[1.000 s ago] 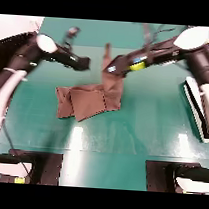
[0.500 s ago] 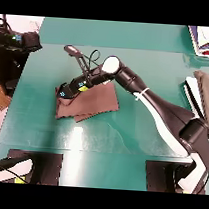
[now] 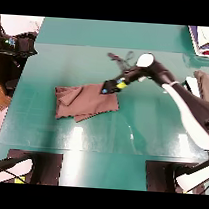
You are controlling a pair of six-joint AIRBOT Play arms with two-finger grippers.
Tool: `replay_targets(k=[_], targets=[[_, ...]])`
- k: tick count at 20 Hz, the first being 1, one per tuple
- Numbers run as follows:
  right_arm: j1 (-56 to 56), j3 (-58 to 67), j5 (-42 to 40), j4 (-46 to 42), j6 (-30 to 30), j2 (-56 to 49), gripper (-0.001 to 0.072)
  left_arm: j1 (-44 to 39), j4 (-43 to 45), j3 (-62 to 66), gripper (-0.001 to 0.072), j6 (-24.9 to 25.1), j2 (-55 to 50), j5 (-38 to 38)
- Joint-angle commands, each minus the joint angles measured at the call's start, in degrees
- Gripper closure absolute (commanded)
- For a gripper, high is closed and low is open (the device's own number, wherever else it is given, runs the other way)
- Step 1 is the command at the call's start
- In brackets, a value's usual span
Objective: Fold the shirts.
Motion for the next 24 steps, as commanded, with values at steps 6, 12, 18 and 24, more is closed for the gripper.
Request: replay_targets(k=[6, 12, 18, 24], targets=[[-13.0, -19.9, -7.6, 4.9, 0.9, 3.2, 0.006, 0.0, -2.8, -0.1, 0.0683, 0.2, -0.1, 0.1], [-4.1, -11.0, -8.5, 14.2, -1.3, -7.7, 0.007, 0.0, -3.2, -0.1, 0.0683, 0.2, -0.1, 0.0], [2.3, 0.8, -8.8, 13.3, -1.3, -12.7, 0.0689, 0.0, -3.7, -0.1, 0.0683, 0.2, -0.1, -0.1], [-6.8, 7.1, -8.6, 9.0, 4.0, -6.7, 0.069, -8.3, -4.9, -0.1, 0.0684, 1.3, -0.1, 0.2]])
